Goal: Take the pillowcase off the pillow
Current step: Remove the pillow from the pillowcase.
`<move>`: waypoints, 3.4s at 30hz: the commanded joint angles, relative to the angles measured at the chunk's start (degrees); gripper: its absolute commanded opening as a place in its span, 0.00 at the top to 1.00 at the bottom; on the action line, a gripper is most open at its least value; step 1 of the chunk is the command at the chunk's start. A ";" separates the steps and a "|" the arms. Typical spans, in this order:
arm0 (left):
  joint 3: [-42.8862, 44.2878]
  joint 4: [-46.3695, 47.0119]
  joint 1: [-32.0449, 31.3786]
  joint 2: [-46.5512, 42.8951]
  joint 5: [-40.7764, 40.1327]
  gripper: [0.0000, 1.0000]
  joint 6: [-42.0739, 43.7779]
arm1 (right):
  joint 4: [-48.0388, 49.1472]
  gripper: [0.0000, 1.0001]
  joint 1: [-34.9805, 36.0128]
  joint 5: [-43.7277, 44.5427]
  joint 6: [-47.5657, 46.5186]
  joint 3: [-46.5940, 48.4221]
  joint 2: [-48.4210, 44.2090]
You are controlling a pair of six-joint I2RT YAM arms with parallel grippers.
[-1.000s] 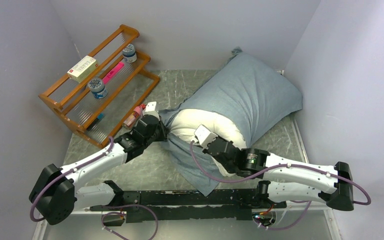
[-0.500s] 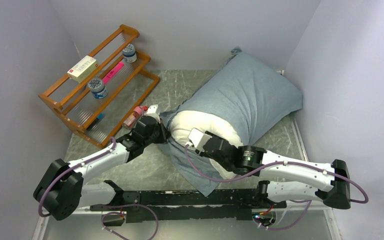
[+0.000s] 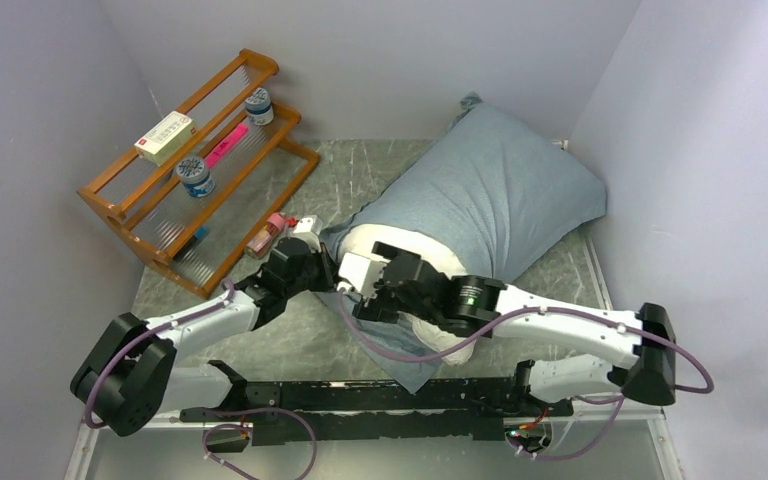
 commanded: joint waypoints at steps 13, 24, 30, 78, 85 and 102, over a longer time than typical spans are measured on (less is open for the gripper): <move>-3.08 6.42 -0.70 -2.15 6.26 0.95 -1.90 | 20.25 0.05 -0.77 0.70 -6.21 0.65 13.99; -3.49 7.21 -1.21 -2.41 7.08 0.95 -2.46 | 21.98 0.05 -7.37 3.51 -0.66 -3.01 21.01; -3.09 6.69 -1.35 -2.23 6.77 0.95 -2.37 | 19.75 0.10 -7.34 6.04 2.09 -3.70 24.28; 9.95 -15.37 -1.26 -12.37 -5.66 0.95 -1.01 | 5.78 1.00 -7.55 3.27 23.13 -10.56 -3.49; 9.02 -14.58 -1.23 -12.92 -5.80 0.95 -0.10 | 6.22 1.00 -7.55 2.91 22.58 -10.26 -2.87; 8.65 -11.90 -1.13 -13.87 -7.34 0.95 2.98 | 6.07 1.00 -7.49 3.97 22.07 -11.88 -6.04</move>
